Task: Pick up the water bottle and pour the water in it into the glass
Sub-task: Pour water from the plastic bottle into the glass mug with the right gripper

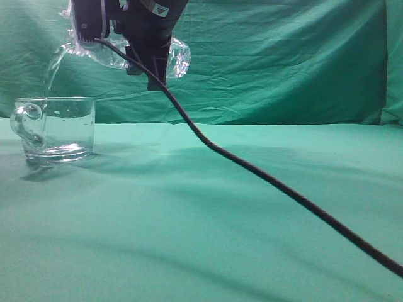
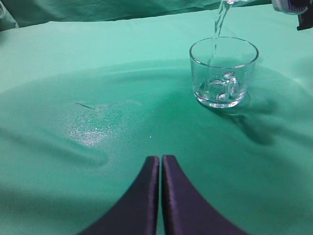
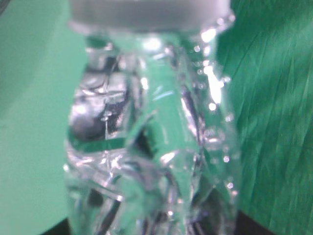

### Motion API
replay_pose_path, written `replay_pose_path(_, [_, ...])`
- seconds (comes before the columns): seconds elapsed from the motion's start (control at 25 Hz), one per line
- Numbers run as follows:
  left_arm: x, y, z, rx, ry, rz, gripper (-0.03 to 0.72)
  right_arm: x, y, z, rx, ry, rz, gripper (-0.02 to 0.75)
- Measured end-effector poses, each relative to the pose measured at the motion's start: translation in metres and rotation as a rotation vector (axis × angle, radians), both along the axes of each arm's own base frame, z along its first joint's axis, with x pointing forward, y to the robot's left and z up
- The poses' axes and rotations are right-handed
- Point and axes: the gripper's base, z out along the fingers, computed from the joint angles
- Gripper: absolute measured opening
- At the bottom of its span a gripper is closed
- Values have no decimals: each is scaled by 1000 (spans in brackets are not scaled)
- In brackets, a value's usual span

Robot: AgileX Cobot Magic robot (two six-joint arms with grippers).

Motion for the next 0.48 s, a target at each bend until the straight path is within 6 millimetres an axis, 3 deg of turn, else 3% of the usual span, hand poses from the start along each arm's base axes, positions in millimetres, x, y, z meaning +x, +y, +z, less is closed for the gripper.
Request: replay_pose_path(0.48, [0, 0, 0, 0, 0, 0, 0, 1, -1, 1, -14, -15, -2, 243])
